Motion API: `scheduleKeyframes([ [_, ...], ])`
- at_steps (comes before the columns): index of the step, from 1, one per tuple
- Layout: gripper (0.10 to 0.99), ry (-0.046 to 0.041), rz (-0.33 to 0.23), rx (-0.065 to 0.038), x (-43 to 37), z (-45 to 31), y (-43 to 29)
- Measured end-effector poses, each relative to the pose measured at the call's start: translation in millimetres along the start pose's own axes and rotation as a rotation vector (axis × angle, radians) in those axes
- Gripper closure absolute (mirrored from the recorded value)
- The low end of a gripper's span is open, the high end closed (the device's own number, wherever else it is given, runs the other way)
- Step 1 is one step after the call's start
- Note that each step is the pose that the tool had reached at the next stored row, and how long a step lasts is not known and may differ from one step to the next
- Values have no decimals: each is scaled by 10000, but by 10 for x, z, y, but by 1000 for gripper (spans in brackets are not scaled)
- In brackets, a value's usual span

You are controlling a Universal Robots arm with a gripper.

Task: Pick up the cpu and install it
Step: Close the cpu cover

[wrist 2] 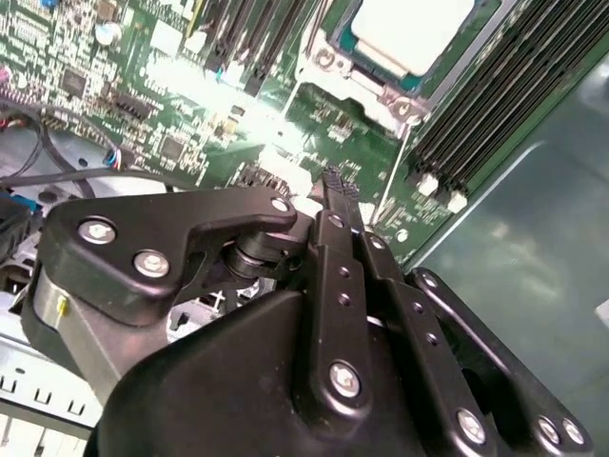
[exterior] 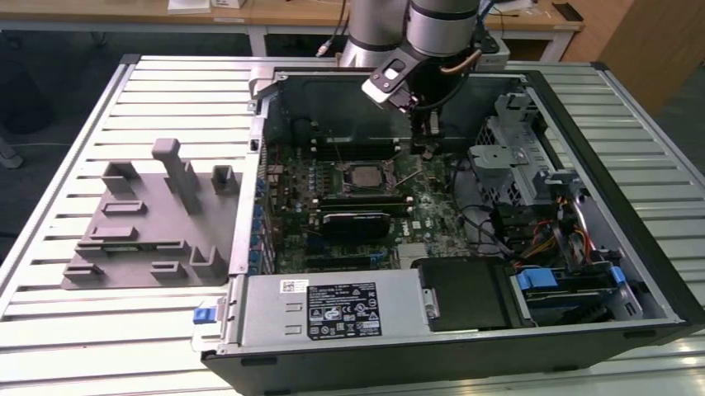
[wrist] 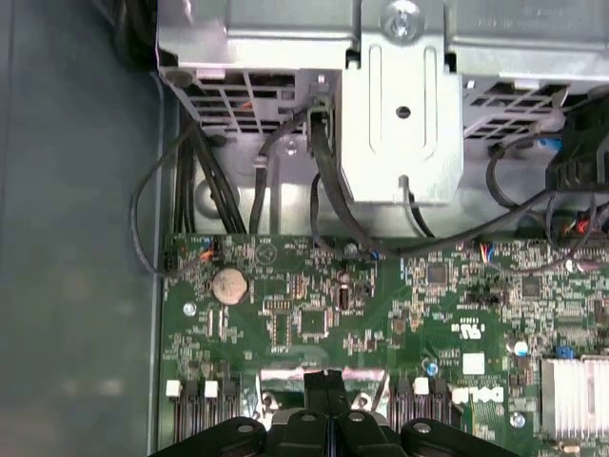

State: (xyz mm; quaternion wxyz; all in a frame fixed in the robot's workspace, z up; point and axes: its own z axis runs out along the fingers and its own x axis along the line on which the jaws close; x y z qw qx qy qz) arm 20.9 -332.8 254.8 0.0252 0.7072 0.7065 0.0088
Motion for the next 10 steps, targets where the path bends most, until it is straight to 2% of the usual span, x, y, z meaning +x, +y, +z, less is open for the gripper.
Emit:
scheduleKeyframes([
  [10,980,-1,-1,0,0,10,210],
])
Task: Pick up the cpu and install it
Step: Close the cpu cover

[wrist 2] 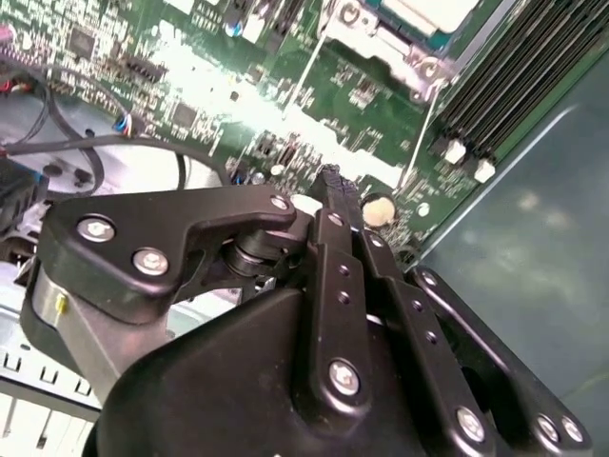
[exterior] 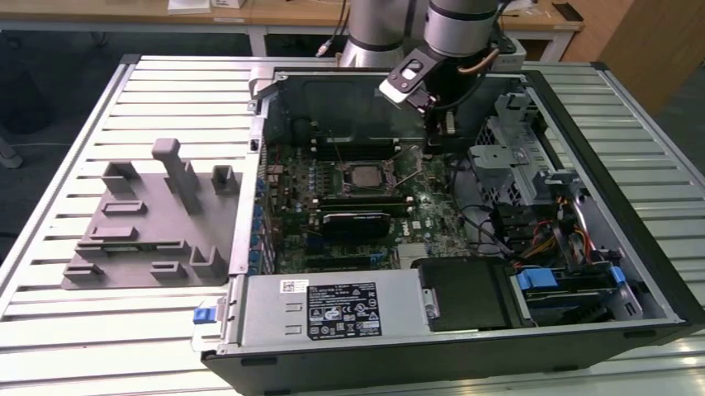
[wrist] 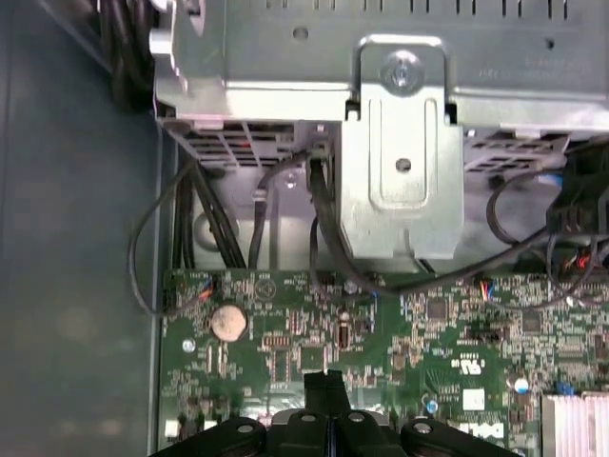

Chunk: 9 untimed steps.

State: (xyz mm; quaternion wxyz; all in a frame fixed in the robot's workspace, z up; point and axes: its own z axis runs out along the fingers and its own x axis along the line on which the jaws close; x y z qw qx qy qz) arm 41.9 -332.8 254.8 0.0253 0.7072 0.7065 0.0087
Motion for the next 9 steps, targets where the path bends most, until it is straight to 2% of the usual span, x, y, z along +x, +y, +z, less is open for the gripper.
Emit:
scheduleKeyframes([
  [3,980,0,0,0,1,2,38],
  [9,980,1,1,1,0,20,38],
])
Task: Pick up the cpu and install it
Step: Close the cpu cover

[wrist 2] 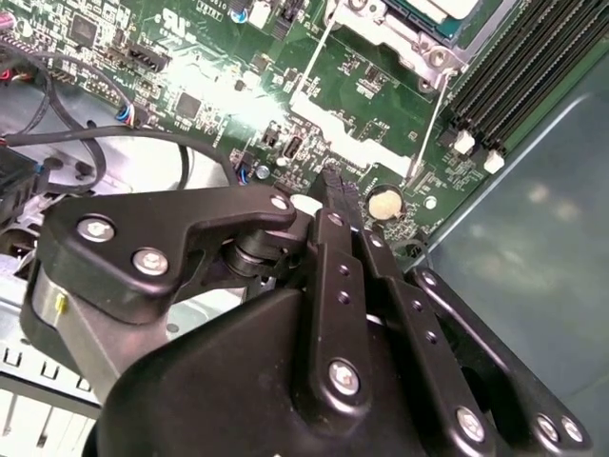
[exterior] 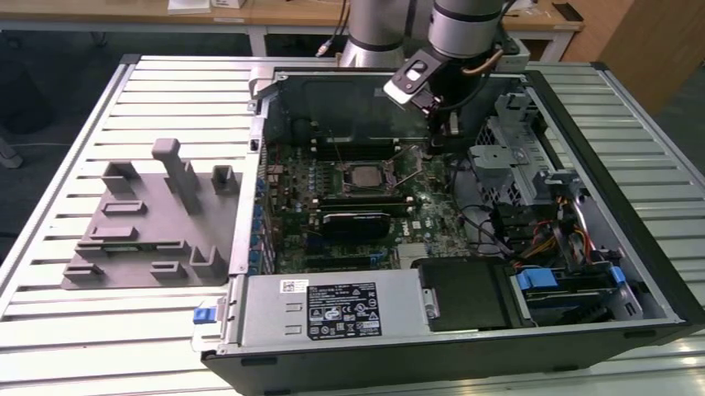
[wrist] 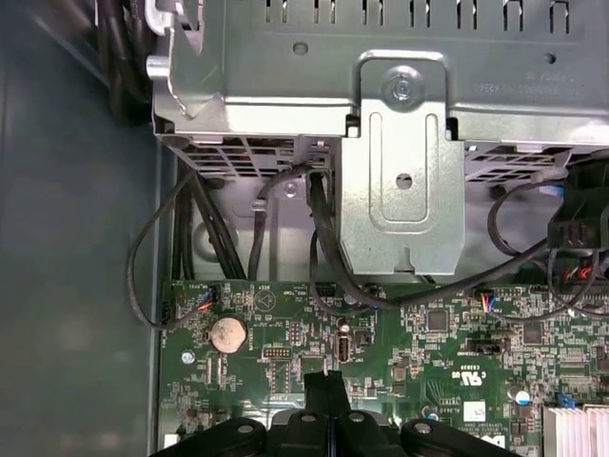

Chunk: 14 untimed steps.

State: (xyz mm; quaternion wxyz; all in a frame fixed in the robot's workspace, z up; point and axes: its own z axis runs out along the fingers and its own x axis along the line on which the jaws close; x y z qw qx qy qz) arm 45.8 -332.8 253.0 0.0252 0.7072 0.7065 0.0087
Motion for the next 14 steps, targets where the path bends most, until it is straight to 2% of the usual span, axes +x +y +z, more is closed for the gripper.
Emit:
scheduleKeyframes([
  [10,980,0,0,2,3,128,0],
  [14,980,-3,0,3,3,140,-1],
])
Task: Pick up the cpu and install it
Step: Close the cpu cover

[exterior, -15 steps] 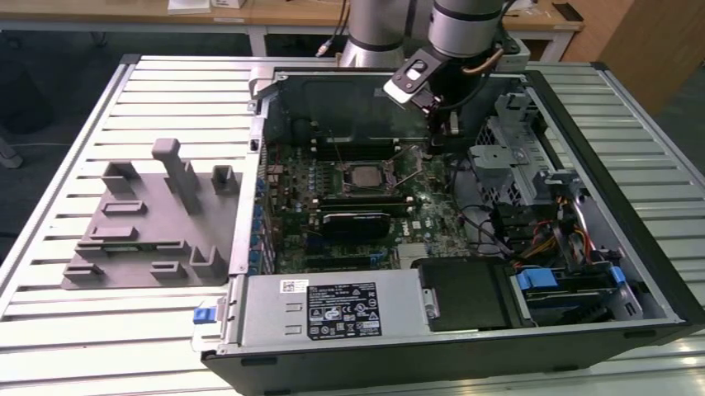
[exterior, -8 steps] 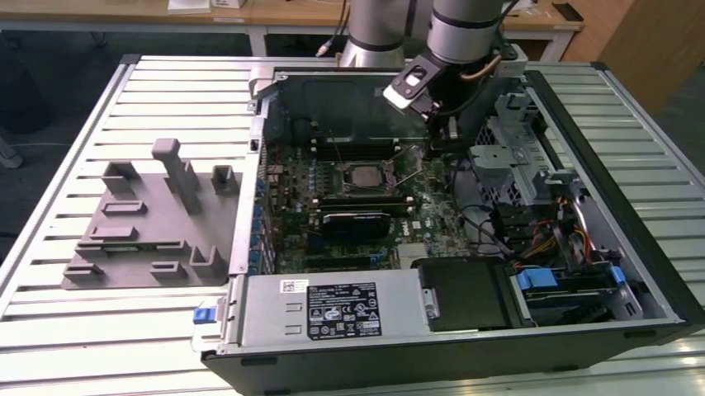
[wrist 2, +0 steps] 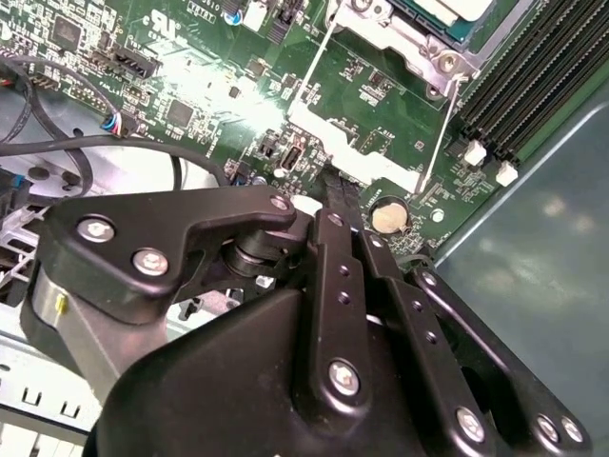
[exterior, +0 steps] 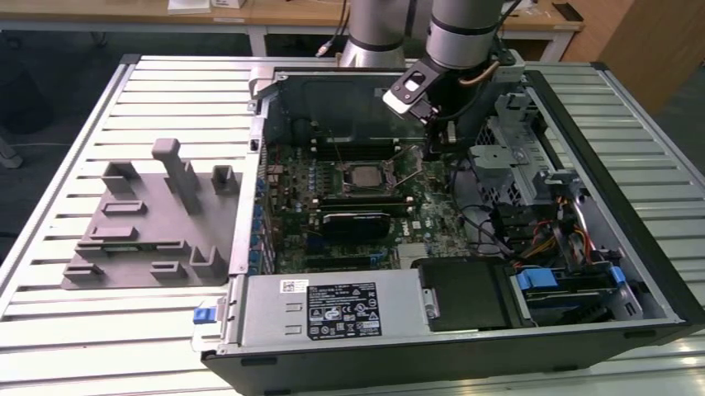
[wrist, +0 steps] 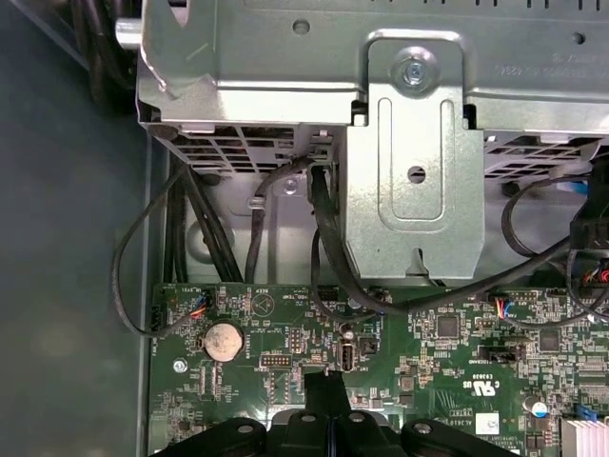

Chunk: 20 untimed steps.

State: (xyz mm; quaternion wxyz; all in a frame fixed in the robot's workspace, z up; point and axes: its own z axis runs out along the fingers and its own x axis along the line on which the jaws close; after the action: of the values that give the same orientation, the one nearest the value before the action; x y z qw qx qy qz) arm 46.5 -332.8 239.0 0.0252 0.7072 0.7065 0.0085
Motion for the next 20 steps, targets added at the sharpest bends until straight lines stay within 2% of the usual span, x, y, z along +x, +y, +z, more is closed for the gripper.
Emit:
scheduleKeyframes([
  [7,980,2,0,-1,0,1,-14],
  [20,980,1,5,0,0,-6,-160],
])
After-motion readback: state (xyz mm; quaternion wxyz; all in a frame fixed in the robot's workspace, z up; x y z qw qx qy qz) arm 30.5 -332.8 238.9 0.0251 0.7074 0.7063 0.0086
